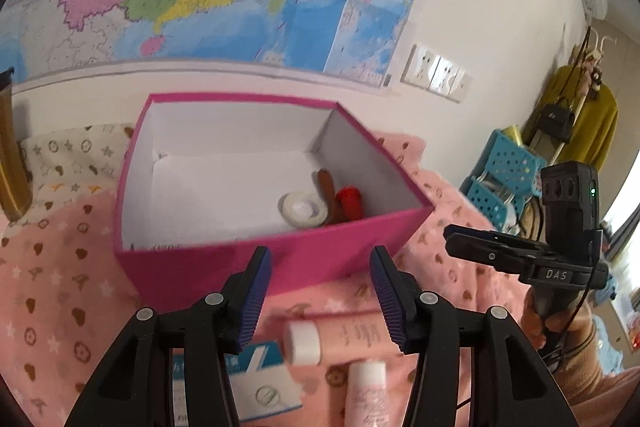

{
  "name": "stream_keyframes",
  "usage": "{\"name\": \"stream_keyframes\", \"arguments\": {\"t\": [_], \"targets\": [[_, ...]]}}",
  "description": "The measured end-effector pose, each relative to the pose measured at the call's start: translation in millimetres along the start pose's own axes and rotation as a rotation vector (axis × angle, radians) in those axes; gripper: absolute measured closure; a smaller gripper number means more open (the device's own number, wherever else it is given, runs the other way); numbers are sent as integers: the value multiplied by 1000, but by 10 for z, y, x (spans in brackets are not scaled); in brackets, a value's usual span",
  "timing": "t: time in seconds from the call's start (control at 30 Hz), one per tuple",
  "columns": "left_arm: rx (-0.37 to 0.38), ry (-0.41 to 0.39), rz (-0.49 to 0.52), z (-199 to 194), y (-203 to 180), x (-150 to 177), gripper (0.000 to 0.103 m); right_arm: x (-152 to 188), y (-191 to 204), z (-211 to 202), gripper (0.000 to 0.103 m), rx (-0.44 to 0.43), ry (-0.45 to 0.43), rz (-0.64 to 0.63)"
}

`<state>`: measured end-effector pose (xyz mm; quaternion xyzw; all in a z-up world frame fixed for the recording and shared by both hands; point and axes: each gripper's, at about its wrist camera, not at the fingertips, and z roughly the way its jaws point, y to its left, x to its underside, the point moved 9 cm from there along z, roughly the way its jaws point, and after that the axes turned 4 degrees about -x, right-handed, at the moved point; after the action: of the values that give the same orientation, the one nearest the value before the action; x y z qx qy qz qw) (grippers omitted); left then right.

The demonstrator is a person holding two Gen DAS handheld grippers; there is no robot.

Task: Organize rigid objects
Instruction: 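Reach the left gripper to the pink-and-white lotion tube and grasp it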

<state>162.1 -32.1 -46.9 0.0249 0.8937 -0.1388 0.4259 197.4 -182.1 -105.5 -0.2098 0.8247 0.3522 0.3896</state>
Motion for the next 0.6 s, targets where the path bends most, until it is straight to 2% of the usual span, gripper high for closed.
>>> {"name": "stream_keyframes", "arguments": {"t": [0.3, 0.6], "targets": [[5, 105, -14, 140, 30, 404, 51, 551, -101, 148, 44, -23, 116, 82], [43, 214, 17, 88, -132, 962, 51, 953, 341, 289, 44, -144, 235, 1]]}}
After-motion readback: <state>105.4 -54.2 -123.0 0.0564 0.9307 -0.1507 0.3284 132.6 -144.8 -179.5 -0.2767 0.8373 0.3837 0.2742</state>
